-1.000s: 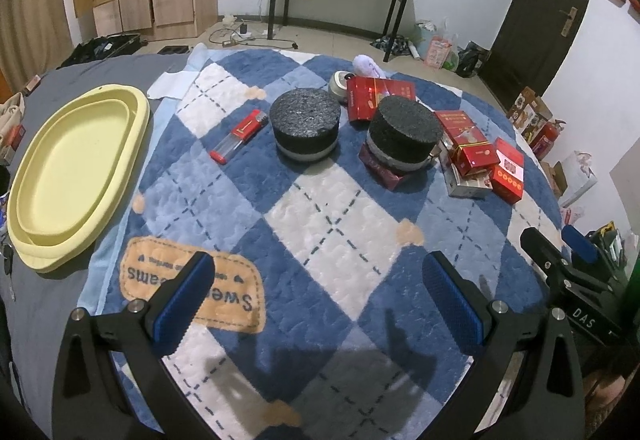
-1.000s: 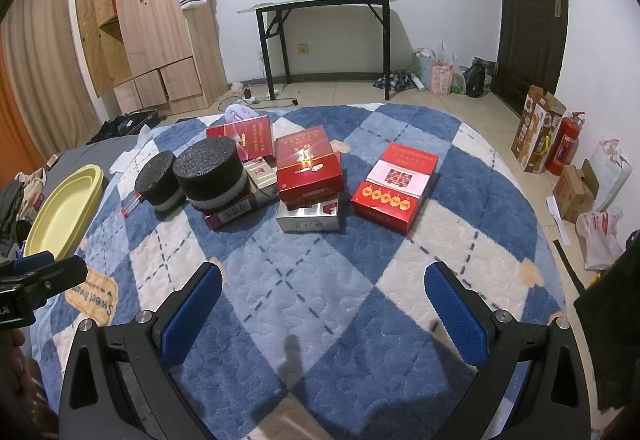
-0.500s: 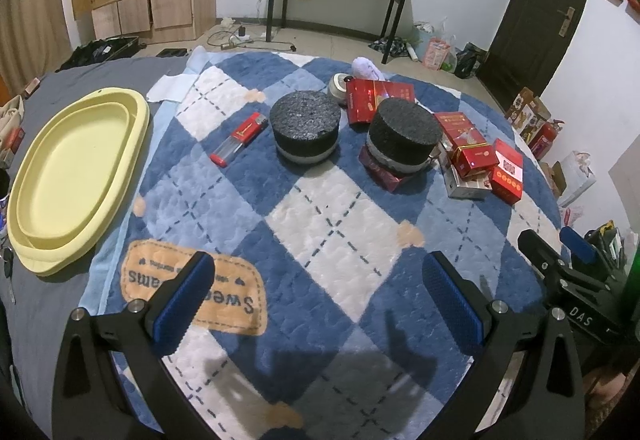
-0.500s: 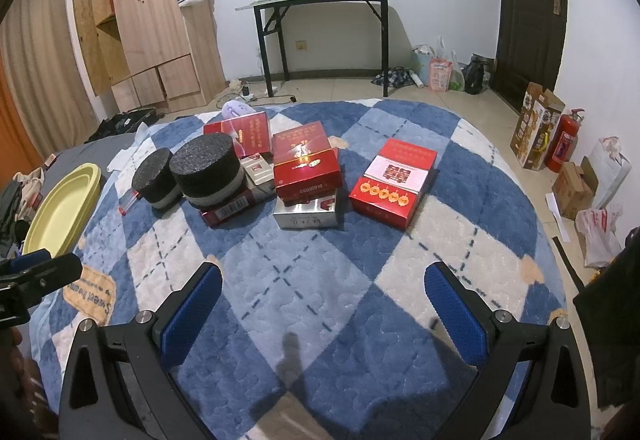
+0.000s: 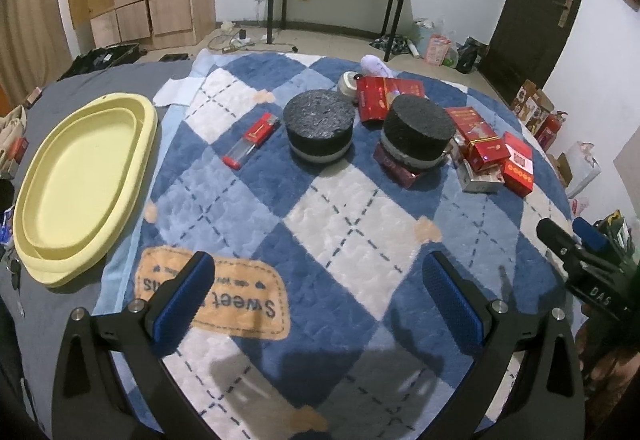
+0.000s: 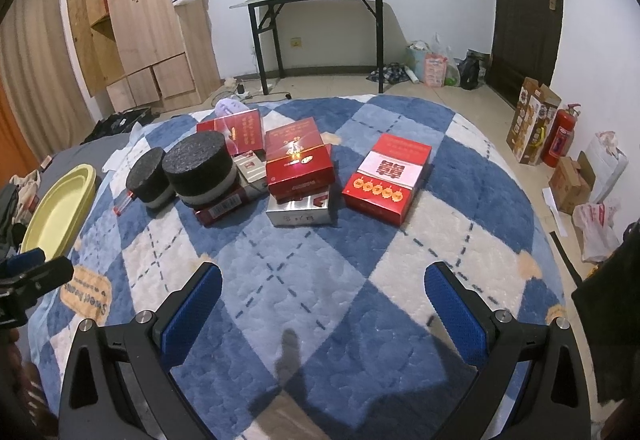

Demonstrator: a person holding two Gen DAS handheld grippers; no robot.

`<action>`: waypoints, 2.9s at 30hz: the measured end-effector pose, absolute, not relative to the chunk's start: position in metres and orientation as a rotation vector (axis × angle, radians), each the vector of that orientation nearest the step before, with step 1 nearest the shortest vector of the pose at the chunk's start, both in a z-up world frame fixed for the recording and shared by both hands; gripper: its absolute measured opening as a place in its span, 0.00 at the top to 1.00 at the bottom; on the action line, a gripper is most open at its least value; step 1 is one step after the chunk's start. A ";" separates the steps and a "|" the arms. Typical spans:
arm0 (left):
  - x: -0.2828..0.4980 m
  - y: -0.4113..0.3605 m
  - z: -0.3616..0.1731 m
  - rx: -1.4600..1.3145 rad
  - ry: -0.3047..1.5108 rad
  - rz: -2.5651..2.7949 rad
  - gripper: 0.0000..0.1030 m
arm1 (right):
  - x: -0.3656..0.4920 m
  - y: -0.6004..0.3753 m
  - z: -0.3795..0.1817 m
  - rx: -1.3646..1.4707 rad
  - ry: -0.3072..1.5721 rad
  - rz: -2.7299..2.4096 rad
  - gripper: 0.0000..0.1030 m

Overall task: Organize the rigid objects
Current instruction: 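Grasp the red lighter with the left tool while the right tool grasps the red-white box, then carry the lighter and box to the yellow tray and release both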

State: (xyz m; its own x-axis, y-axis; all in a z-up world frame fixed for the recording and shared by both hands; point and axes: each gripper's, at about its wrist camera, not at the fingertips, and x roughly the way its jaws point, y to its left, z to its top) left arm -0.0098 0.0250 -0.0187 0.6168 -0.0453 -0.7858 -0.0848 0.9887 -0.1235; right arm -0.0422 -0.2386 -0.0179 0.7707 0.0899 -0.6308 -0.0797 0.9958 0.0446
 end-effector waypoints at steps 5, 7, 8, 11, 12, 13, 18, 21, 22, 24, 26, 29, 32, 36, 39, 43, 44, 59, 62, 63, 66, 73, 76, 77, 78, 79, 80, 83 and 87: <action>-0.009 0.020 -0.017 -0.155 0.904 0.010 0.00 | -0.043 -0.240 -0.017 0.022 0.686 0.094 0.00; -0.009 0.019 -0.017 -0.148 0.905 0.003 0.00 | -0.043 -0.240 -0.017 0.021 0.688 0.095 0.00; -0.009 0.019 -0.017 -0.146 0.908 -0.001 0.00 | -0.043 -0.240 -0.017 0.020 0.689 0.094 0.00; -0.008 0.024 -0.017 -0.137 0.916 -0.021 0.00 | -0.043 -0.241 -0.016 0.021 0.688 0.086 0.00; -0.008 0.027 -0.016 -0.122 0.919 -0.029 0.00 | -0.043 -0.242 -0.015 0.025 0.686 0.080 0.00; -0.006 0.030 -0.016 -0.101 0.926 -0.039 0.00 | -0.043 -0.245 -0.014 0.035 0.683 0.073 0.00; 0.014 0.047 -0.004 0.085 0.946 -0.063 0.00 | -0.037 -0.265 -0.001 0.099 0.651 0.020 0.00; 0.038 0.059 0.003 0.120 0.973 -0.066 0.00 | -0.023 -0.279 0.004 0.137 0.634 -0.033 0.00; 0.047 0.064 0.005 0.127 0.969 -0.077 0.00 | -0.015 -0.283 0.003 0.154 0.641 -0.043 0.00; 0.062 0.068 0.003 0.166 0.957 -0.105 0.00 | 0.004 -0.288 -0.004 0.188 0.674 -0.052 0.00; 0.078 0.069 -0.009 0.236 0.962 -0.124 0.00 | 0.020 -0.293 -0.008 0.207 0.687 -0.062 0.00; 0.099 0.072 -0.037 0.290 0.986 -0.167 0.00 | 0.043 -0.304 -0.013 0.230 0.685 -0.096 0.00; 0.117 0.078 -0.065 0.293 0.986 -0.172 0.01 | 0.069 -0.309 -0.019 0.224 0.725 -0.123 0.00; 0.140 0.093 -0.087 0.208 0.977 -0.161 0.03 | 0.101 -0.309 -0.026 0.291 0.752 -0.099 0.00; 0.151 0.100 -0.096 0.179 0.951 -0.184 0.02 | 0.118 -0.292 -0.026 0.234 0.736 -0.085 0.00; 0.155 0.102 -0.100 0.137 0.892 -0.212 0.02 | 0.133 -0.279 -0.051 0.150 0.792 -0.110 0.01; 0.154 0.104 -0.100 0.114 0.874 -0.206 0.02 | 0.131 -0.283 -0.054 0.188 0.779 -0.110 0.01; 0.146 0.093 -0.099 0.012 0.815 -0.107 0.39 | 0.110 -0.285 -0.062 0.121 0.720 -0.112 0.29; 0.128 0.090 -0.097 -0.006 0.811 -0.073 0.55 | 0.114 -0.270 -0.070 0.025 0.737 -0.110 0.21; 0.121 0.090 -0.098 -0.018 0.812 -0.065 0.60 | 0.113 -0.269 -0.070 0.022 0.733 -0.109 0.23; 0.120 0.087 -0.099 -0.003 0.813 -0.043 0.60 | 0.111 -0.279 -0.070 0.083 0.719 -0.089 0.35; 0.132 0.085 -0.098 0.013 0.804 -0.006 0.77 | 0.108 -0.278 -0.066 0.074 0.695 -0.085 0.44; 0.128 0.091 -0.084 0.006 0.793 0.023 0.77 | 0.106 -0.279 -0.058 0.076 0.670 -0.074 0.46; 0.126 0.092 -0.079 -0.002 0.787 0.020 0.77 | 0.105 -0.279 -0.055 0.069 0.662 -0.079 0.46; 0.125 0.094 -0.072 -0.004 0.784 0.019 0.77 | 0.102 -0.280 -0.048 0.063 0.637 -0.074 0.46; 0.124 0.097 -0.060 -0.001 0.777 0.018 0.77 | 0.099 -0.280 -0.045 0.063 0.627 -0.070 0.46; 0.122 0.099 -0.052 -0.001 0.775 0.014 0.77 | 0.098 -0.282 -0.041 0.070 0.620 -0.062 0.46; 0.116 0.105 -0.016 0.013 0.777 -0.009 0.77 | 0.089 -0.287 -0.029 0.101 0.594 -0.028 0.46; 0.105 0.115 0.033 0.050 0.752 -0.018 0.77 | 0.073 -0.290 -0.010 0.113 0.561 -0.001 0.46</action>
